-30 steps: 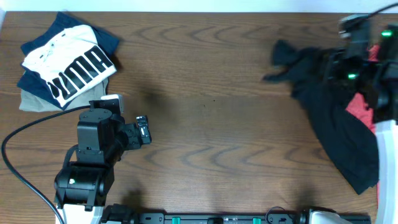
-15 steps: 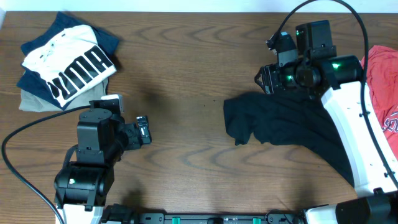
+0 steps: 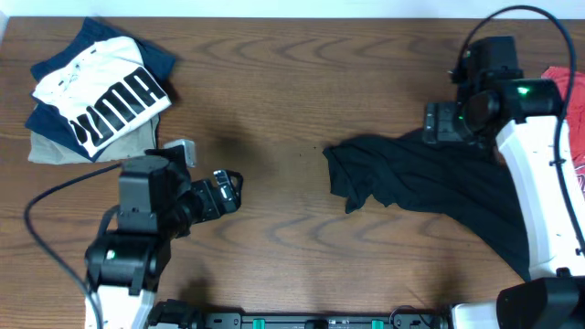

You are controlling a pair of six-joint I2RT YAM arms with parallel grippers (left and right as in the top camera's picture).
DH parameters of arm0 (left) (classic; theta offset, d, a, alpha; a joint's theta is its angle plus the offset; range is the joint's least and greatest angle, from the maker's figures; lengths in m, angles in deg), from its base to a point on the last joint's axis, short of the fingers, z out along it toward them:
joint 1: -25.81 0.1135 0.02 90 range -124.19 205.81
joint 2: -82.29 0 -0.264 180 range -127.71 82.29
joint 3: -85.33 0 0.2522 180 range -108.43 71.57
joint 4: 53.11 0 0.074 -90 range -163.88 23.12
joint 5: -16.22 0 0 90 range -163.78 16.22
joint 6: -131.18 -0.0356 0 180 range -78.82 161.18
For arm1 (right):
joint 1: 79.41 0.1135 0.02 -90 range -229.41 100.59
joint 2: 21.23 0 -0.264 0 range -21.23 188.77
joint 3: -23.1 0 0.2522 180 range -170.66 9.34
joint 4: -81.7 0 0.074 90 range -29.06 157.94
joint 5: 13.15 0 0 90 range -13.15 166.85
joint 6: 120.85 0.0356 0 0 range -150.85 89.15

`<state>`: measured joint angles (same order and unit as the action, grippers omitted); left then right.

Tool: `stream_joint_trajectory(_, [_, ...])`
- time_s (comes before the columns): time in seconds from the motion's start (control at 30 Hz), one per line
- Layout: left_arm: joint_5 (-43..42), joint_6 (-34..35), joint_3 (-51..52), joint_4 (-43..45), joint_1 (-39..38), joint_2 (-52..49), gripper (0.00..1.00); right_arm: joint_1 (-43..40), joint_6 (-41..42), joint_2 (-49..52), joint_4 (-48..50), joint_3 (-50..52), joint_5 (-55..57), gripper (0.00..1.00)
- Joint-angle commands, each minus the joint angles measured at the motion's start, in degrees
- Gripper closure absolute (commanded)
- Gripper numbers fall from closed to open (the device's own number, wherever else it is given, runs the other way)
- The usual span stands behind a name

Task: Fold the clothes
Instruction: 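Drag the black shirt with the right gripper toward the table center, then grasp the black shirt's left edge with the left gripper and pull left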

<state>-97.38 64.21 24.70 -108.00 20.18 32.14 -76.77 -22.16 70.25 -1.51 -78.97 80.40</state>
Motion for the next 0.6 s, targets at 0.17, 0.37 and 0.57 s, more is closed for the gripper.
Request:
stream_joint_trajectory(0.17, [-9.44, 3.19, 1.66, 1.4, -1.07, -14.19, 0.02, -2.27, 0.87, -0.11, -2.56, 0.22, 1.6, 0.01])
stream_joint_trajectory(0.37, [-9.44, 3.19, 1.66, 7.89, -9.16, -25.53, 0.02, -2.25, 0.92, -0.11, -2.6, 0.22, 1.6, 0.01])
stream_joint_trajectory(0.57, [-9.4, 3.21, 1.66, 16.74, -20.7, -33.97, 0.08, -2.27, 0.9, -0.09, -2.6, 0.22, 1.64, 0.01])
